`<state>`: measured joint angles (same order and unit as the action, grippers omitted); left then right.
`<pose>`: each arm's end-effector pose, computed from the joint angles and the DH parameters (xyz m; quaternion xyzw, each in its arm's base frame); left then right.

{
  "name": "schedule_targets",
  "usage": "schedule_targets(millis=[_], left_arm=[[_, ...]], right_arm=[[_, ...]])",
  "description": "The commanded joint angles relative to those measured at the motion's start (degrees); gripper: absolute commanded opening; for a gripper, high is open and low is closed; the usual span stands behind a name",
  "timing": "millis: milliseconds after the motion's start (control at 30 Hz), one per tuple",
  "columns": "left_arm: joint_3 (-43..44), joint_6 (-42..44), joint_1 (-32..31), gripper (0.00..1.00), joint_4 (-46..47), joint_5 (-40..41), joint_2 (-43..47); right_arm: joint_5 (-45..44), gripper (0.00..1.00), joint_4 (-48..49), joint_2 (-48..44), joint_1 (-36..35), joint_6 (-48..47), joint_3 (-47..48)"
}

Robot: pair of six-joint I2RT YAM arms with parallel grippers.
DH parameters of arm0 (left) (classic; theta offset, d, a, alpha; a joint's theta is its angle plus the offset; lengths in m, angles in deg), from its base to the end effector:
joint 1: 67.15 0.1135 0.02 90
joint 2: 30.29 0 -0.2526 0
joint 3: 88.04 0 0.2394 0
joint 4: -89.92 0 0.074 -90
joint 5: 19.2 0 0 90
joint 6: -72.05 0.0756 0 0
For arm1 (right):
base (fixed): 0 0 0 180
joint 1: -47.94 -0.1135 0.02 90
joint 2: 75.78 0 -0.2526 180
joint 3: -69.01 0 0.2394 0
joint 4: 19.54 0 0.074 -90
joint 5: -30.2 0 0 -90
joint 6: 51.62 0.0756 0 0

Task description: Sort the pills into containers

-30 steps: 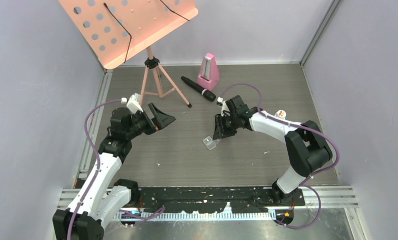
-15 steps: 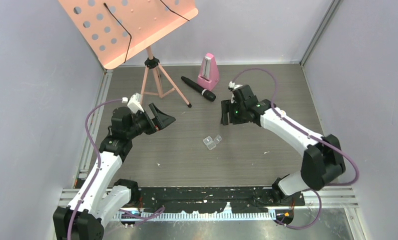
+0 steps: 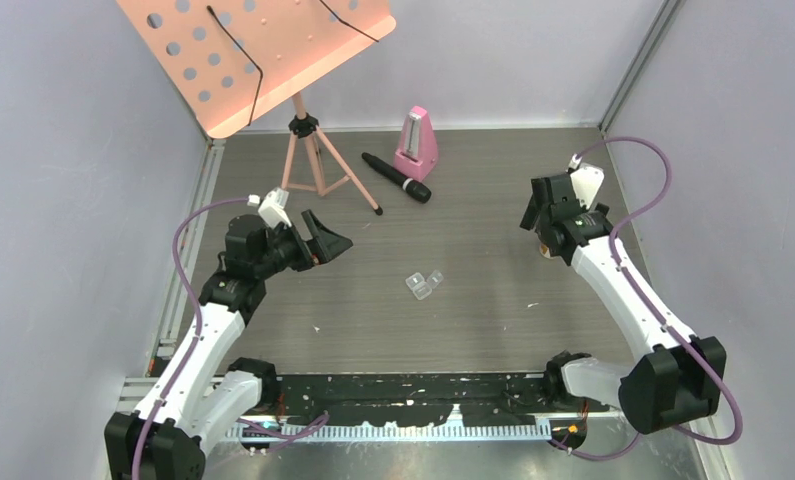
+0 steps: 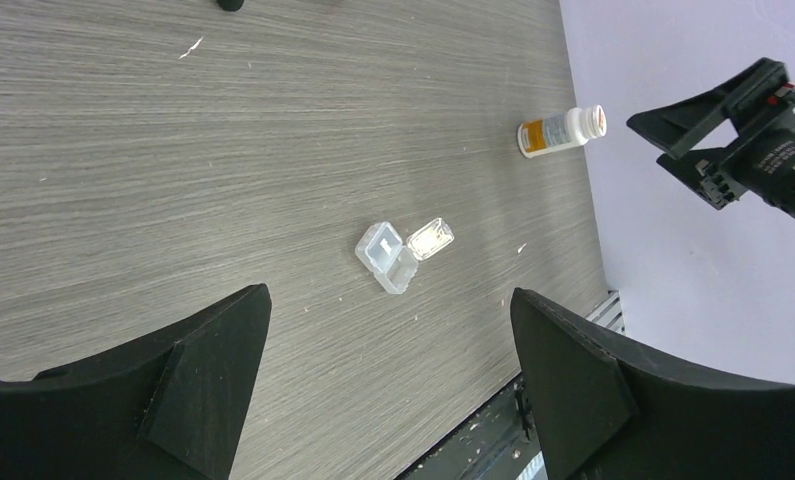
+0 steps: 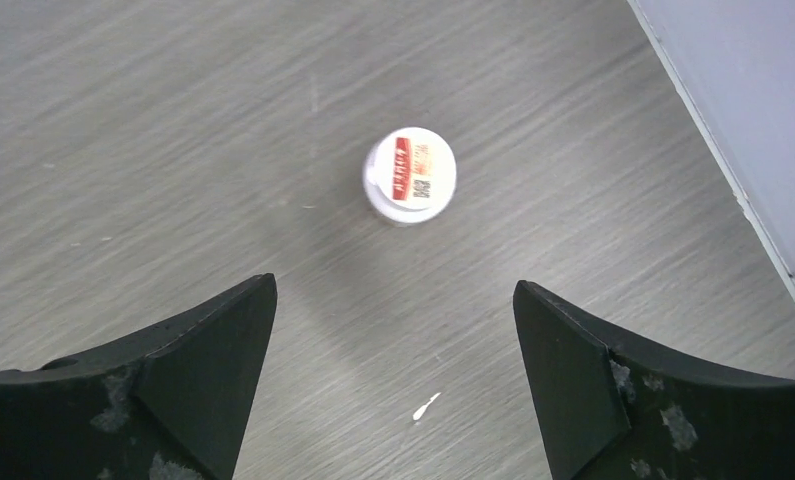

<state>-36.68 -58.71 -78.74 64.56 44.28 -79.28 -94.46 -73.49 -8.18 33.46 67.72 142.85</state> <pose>0.2125 -0.0780 0.2587 -0.0818 0.8173 -0.4087 0.3978 0.2561 0.0217 0.2723 0.2217 0.8690 -0.1293 0.4231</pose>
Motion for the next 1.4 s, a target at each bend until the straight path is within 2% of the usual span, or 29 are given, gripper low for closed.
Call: schedule_targets(millis=[0, 333, 533, 700, 1033, 1133, 1267, 1367], left_arm=[[1.39, 1.46, -0.52, 0.93, -0.12, 0.51, 0.52], [2.10, 1.62, -0.54, 0.93, -2.49, 0.99, 1.91], [2.84, 1.82, -0.53, 0.93, -2.92, 1.55, 1.82], [3.45, 1.82, -0.54, 0.91, -3.19, 2.03, 0.97], [4.71, 3.15, -0.81, 0.88, -3.42, 0.34, -0.84], [5.35, 4.85, -1.87, 0.82, -3.56, 0.33, -0.92], [6.26, 7.84, -5.14, 0.80, -4.26, 1.33, -1.41], [6.36, 10.17, -8.99, 0.80, -3.79, 3.34, -1.61]], right_arm=[[-1.86, 0.96, 1.70, 1.68, 2.00, 1.22, -2.43], [4.70, 0.97, 6.64, 14.48, 9.83, 0.04, -0.14], [7.92, 0.92, 11.17, 19.30, 12.67, -2.33, 0.16], [14.45, 0.78, 16.22, 20.48, 14.43, -4.45, -1.71], [16.88, 0.50, 15.77, 20.64, 15.38, -5.38, -1.03], [18.06, 0.48, 13.90, 19.09, 15.34, -4.62, -0.29], [22.91, 0.47, 9.29, 15.68, 14.58, -3.50, 1.79], [26.50, 0.47, 7.42, 11.83, 9.22, -2.47, 2.13]])
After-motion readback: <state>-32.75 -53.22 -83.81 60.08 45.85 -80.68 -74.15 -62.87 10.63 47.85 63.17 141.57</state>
